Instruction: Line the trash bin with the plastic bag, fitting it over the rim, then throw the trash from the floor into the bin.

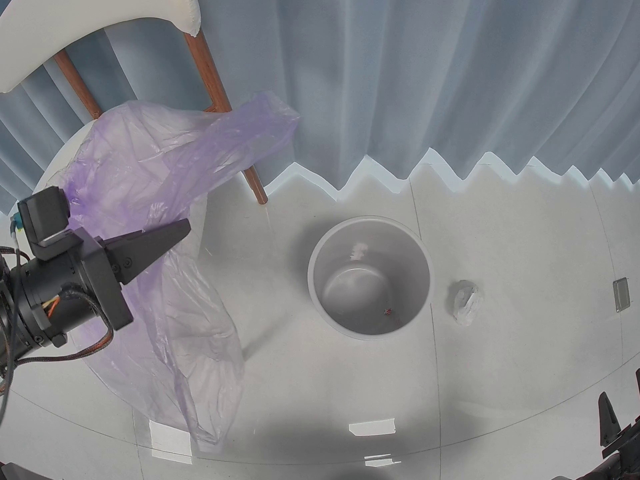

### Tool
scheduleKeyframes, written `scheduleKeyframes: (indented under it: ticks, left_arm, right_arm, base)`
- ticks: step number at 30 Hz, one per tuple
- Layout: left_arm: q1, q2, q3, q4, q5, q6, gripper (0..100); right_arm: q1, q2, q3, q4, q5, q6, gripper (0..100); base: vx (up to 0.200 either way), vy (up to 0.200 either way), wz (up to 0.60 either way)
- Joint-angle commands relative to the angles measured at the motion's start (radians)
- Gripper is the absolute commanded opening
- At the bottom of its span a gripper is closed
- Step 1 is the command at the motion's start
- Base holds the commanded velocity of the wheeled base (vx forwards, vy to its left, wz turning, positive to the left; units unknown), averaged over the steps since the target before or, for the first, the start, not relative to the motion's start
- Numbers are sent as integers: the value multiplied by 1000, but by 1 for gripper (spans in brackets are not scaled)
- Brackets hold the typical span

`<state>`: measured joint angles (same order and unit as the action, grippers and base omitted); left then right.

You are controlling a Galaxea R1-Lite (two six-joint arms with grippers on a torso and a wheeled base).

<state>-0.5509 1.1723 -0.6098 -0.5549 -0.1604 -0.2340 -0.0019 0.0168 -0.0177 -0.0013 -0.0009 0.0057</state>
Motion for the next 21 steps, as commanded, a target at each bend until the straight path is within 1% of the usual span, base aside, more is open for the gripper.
scheduleKeyframes:
  ticks: [1, 3, 6, 8, 11, 15, 17, 21]
  left_arm:
    - [-27, -13, -30, -2, -70, -56, 0]
    - [-67, -5, -64, 0, -134, -100, 0]
    - [-95, 20, -90, 1, -185, -140, 0]
    - [-139, 43, -94, 0, -238, -176, 0]
    - [-201, 53, -91, 0, -295, -200, 0]
    - [-251, 113, -93, -13, -346, -197, 0]
    - [-261, 145, -99, -33, -369, -195, 0]
    - [-264, 207, -127, -66, -389, -195, 0]
  right_arm:
    - [0, -17, 18, 0, -1, 0, 100]
    - [0, -17, 18, 0, -1, 0, 100]
    - [0, -17, 18, -2, -2, 2, 100]
    - [0, -17, 18, -2, -4, 8, 100]
    - [0, -17, 18, -2, -4, 14, 100]
    - [0, -17, 18, -2, -5, 14, 100]
    - [-1, -17, 18, -2, -7, 16, 100]
    - [-1, -17, 18, -2, -10, 19, 100]
  base:
    - [0, 0, 0]
    - [0, 0, 0]
    - [0, 0, 0]
    - [0, 0, 0]
    - [0, 0, 0]
    - [0, 0, 0]
    - [0, 0, 0]
    - [0, 0, 0]
